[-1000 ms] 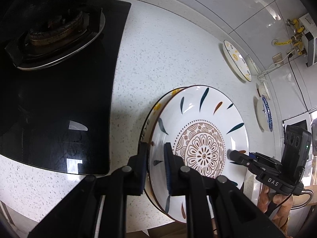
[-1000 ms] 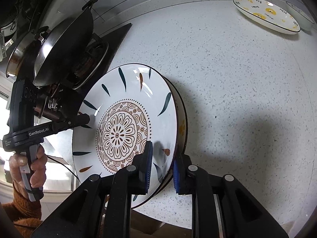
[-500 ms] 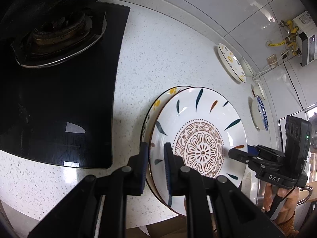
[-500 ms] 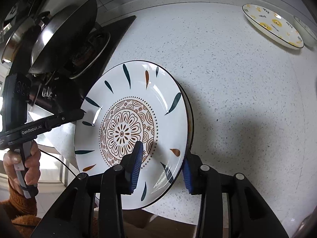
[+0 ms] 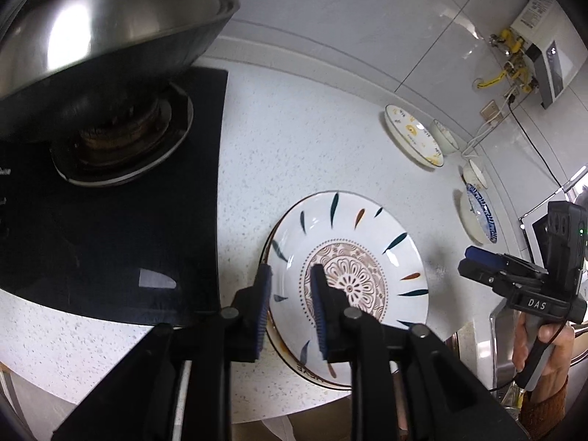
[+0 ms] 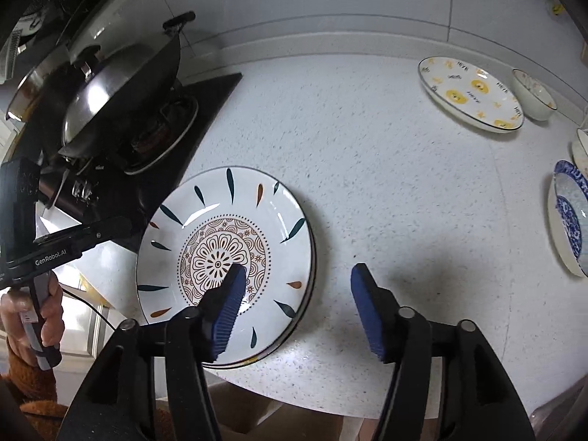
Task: Organize plates and bowls
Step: 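Open both grippers to release the mandala plate on the bear plate, then move both grippers to the smaller bear plate and clamp its rim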
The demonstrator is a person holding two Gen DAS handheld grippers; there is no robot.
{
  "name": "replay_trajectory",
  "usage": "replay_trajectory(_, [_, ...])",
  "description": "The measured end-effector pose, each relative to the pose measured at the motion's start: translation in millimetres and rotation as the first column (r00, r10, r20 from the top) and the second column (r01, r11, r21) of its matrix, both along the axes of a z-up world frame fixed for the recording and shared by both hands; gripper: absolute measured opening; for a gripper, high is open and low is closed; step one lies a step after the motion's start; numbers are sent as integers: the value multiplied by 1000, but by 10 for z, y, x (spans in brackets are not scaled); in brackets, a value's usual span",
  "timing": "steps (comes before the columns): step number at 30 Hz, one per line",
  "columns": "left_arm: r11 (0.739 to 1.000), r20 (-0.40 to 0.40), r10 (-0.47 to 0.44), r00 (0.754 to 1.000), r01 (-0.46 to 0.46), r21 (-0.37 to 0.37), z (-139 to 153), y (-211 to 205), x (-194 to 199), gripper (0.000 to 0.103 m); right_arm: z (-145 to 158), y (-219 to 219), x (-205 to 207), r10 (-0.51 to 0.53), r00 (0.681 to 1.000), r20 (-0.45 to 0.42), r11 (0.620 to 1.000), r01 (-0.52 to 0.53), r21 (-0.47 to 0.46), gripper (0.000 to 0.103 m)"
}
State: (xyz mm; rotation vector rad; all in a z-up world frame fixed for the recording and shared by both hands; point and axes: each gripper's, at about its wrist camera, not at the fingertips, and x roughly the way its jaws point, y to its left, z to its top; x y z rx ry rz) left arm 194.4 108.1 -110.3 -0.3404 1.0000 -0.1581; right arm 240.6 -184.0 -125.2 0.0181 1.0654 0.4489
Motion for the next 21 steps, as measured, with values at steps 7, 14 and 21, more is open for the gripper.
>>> replay_trajectory(7, [999,63,7,998,-10,48,281,-231,123,53,139,-489,43,-80,996,33,995,78,65,69])
replay_trajectory(14, [999,30,33,999,-32,-17,368,-691,653,54,286,-1098,330,-139,988,59,986,133,102,74])
replay_trajectory(21, [993,-32,43,999,-46,-108,314,-1346,1466,55,520,-1865,1009,-230,969,92,969,219,110,78])
